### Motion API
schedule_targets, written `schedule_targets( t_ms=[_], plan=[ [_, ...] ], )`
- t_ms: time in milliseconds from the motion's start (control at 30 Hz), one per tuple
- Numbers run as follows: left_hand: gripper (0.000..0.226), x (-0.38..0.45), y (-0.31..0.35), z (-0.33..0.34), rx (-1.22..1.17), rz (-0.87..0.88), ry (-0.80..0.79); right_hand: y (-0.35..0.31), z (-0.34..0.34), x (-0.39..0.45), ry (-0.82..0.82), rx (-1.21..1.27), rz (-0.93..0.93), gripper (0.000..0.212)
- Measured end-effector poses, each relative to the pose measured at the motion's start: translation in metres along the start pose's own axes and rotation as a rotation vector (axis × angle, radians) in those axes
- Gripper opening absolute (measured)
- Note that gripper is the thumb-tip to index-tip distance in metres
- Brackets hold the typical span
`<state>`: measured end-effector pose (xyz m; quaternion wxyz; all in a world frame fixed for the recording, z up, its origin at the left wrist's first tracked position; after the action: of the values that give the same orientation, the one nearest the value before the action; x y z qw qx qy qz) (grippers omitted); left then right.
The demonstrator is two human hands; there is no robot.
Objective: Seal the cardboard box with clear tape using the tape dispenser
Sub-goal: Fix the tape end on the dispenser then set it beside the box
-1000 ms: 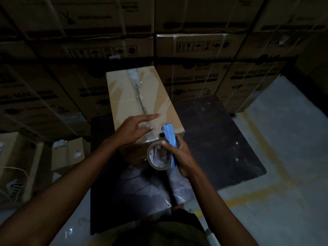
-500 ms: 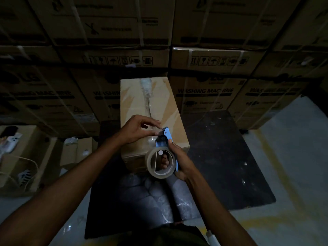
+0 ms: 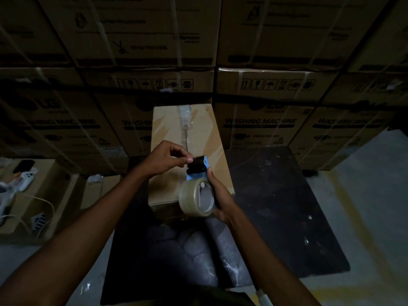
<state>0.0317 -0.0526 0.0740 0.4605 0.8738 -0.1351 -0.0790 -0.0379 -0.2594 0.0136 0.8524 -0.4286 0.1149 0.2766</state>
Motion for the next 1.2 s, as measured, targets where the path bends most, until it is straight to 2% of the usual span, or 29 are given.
schedule_targets(
  t_ms=[133, 200, 267, 367, 500, 600, 767, 967, 1067, 1200],
  plan=[
    [0.006, 0.008, 0.001, 0.001, 0.048, -0.034, 0.087, -0.013, -0.001, 0.018, 0.132, -0.280, -0.124, 0.071],
    [0.005, 0.014, 0.002, 0.001, 0.084, -0.043, 0.126, -0.022, -0.001, 0.027, 0.177, -0.393, -0.214, 0.055],
    [0.005, 0.021, 0.005, 0.001, 0.128, -0.045, 0.155, -0.030, 0.001, 0.036, 0.171, -0.432, -0.277, 0.043],
    [0.012, 0.033, 0.009, 0.001, 0.201, -0.062, 0.172, -0.040, -0.003, 0.051, 0.184, -0.543, -0.346, 0.039],
    [0.005, 0.044, 0.009, 0.008, 0.242, -0.076, 0.165, -0.045, -0.013, 0.064, 0.233, -0.652, -0.390, 0.029],
    [0.002, 0.049, 0.007, 0.010, 0.222, -0.095, 0.173, -0.053, -0.013, 0.067, 0.305, -0.633, -0.468, 0.025],
    [0.006, 0.055, 0.003, 0.009, 0.176, -0.152, 0.154, -0.082, -0.006, 0.066, 0.180, -0.750, -0.646, 0.017],
    [0.013, 0.058, 0.001, 0.009, 0.132, -0.172, 0.147, -0.100, -0.003, 0.076, 0.145, -0.943, -0.668, 0.007],
    [0.003, 0.059, -0.004, 0.008, 0.110, -0.185, 0.141, -0.102, -0.005, 0.084, 0.167, -0.944, -0.654, 0.006],
    [0.011, 0.054, -0.011, 0.009, 0.023, -0.203, 0.154, -0.102, -0.009, 0.088, 0.166, -0.900, -0.603, 0.007]
  ],
)
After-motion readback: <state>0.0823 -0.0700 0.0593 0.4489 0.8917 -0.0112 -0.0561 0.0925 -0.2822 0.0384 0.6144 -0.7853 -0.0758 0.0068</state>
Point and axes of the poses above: each hand's wrist, its own x-axis towards the middle knuckle, its own z-axis out of the palm, y = z × x, the point moved 1 cm from there along x, towards the middle knuckle, and after that the axes turned 9 degrees about x, right-handed, at the moved point
